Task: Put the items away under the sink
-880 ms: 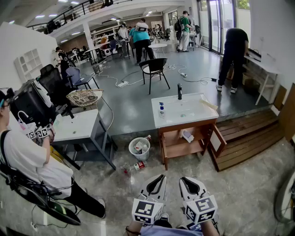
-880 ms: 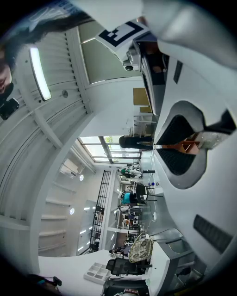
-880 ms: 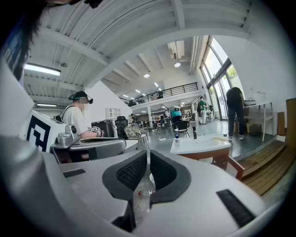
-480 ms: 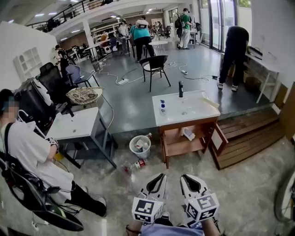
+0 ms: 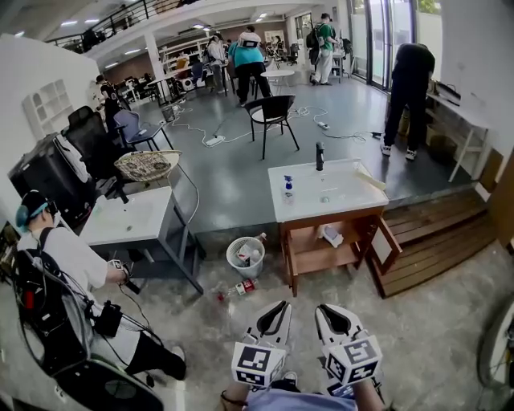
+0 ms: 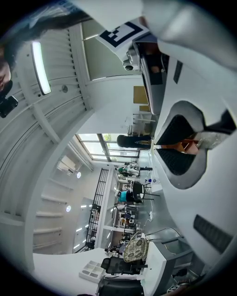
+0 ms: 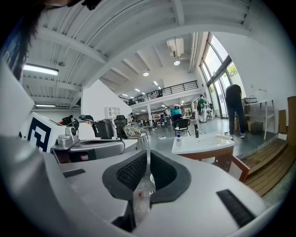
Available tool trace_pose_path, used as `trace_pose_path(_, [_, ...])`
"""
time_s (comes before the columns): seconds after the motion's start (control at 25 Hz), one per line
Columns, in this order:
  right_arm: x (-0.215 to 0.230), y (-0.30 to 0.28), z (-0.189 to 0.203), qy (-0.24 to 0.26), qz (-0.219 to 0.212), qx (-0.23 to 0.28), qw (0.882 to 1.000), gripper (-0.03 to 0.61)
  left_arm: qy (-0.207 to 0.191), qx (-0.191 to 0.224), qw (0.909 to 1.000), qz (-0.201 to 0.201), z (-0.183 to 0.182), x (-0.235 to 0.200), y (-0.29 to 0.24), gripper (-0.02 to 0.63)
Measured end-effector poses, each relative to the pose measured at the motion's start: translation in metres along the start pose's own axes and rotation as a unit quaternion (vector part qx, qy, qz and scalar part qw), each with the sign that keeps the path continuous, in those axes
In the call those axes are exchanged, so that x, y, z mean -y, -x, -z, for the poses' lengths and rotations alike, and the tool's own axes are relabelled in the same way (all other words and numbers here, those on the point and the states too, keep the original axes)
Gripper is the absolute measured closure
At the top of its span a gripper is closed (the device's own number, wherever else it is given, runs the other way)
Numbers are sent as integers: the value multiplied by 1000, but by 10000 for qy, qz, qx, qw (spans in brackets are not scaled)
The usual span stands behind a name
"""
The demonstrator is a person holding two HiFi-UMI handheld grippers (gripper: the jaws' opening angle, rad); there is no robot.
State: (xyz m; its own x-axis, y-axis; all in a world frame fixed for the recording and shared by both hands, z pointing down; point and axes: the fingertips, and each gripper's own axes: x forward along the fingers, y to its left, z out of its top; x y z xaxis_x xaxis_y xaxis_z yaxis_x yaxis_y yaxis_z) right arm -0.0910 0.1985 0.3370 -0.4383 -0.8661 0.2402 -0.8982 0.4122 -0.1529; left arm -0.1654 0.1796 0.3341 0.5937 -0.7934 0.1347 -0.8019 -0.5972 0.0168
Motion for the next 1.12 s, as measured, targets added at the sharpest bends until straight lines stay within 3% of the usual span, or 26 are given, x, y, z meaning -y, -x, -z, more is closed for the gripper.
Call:
trace_pose_path(0.52, [-7, -50, 7, -44, 125, -95, 9999, 542, 18, -133, 9995, 293, 15, -41, -20, 594])
trace_pose_path(1.12, [15, -84, 15, -103, 208, -421, 9988, 541, 315, -374, 9983, 325, 35, -63, -52, 588])
